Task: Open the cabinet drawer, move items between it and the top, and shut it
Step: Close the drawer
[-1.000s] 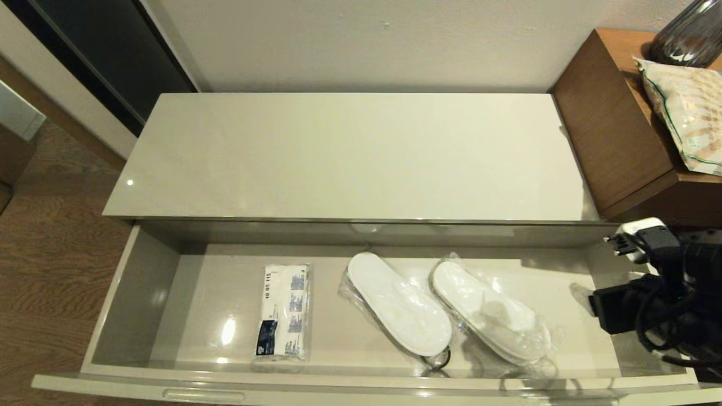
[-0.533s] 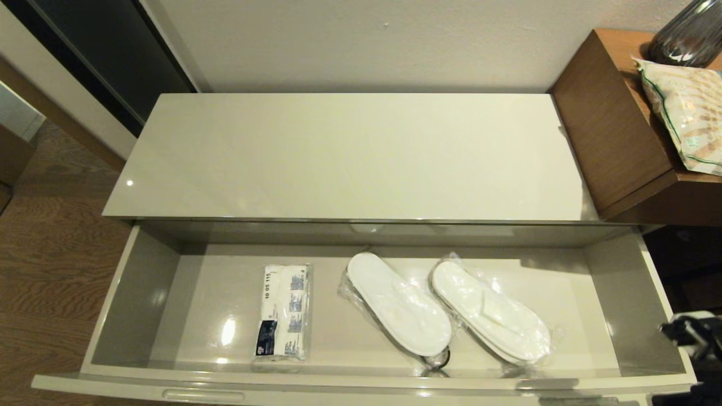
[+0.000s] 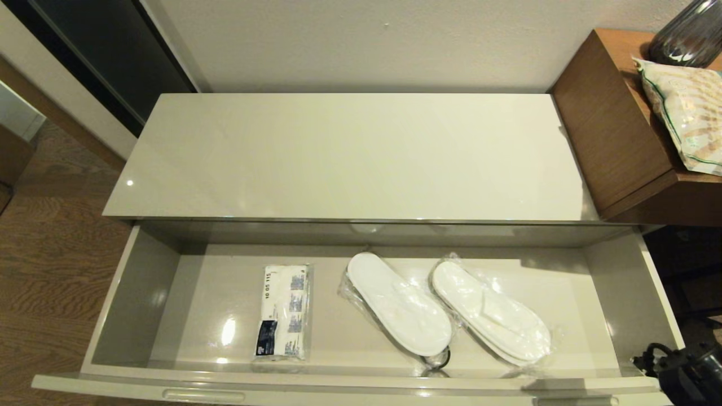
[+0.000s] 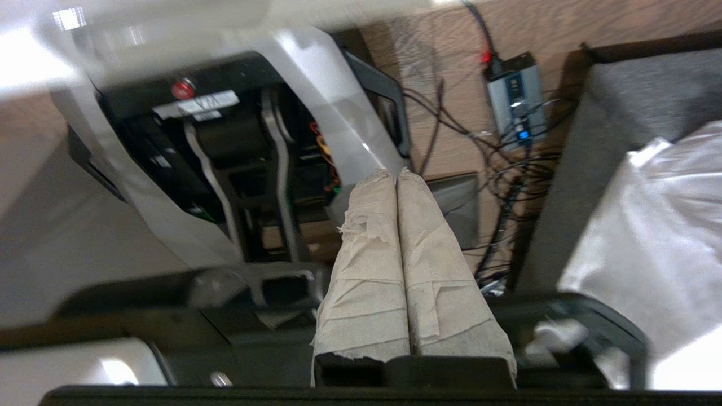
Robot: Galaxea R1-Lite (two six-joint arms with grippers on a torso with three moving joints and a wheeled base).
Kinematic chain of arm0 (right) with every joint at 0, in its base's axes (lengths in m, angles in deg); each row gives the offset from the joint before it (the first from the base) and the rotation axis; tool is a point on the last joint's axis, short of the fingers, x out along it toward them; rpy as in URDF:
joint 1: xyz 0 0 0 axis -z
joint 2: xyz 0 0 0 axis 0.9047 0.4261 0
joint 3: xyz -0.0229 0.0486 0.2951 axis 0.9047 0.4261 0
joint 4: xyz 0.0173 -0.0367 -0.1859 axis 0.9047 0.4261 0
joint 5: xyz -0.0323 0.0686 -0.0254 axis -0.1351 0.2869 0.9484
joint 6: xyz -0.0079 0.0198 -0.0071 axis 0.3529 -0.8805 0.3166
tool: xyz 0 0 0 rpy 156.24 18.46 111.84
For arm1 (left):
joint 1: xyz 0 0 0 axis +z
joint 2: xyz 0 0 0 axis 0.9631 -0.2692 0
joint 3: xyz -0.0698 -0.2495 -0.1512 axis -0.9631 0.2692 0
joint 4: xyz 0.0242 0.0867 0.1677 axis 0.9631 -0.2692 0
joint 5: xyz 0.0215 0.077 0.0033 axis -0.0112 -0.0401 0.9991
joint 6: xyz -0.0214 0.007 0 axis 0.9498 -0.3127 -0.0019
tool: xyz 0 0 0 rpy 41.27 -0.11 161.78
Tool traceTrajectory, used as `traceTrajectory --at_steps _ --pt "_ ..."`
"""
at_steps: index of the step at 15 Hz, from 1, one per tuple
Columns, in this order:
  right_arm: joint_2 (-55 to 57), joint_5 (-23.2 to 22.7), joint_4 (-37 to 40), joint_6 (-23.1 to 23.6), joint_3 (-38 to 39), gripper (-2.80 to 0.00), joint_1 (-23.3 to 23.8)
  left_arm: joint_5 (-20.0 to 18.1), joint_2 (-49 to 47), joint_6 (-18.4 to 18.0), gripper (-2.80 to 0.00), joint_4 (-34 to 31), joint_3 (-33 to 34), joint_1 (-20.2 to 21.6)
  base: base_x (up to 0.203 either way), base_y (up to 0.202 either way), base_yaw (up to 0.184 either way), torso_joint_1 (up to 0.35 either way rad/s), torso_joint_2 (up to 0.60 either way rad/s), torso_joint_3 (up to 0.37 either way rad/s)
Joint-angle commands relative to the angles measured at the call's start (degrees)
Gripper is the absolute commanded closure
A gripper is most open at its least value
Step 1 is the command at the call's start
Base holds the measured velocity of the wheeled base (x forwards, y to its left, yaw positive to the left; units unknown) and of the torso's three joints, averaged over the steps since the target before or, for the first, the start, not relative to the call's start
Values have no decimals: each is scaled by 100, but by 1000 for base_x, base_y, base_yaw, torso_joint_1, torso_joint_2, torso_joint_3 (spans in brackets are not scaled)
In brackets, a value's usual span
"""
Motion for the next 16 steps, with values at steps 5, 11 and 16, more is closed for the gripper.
traceTrajectory --at_steps 5,11,16 --pt "1415 -66 -1083 -316 34 0 -5 2 1 2 0 2 0 -2 0 0 0 0 0 0" --pt "2026 109 -1784 -721 -445 0 72 2 1 2 0 2 0 -2 0 0 0 0 0 0" --pt "2133 220 -1102 -729 -1702 0 357 2 1 2 0 2 0 -2 0 0 0 0 0 0"
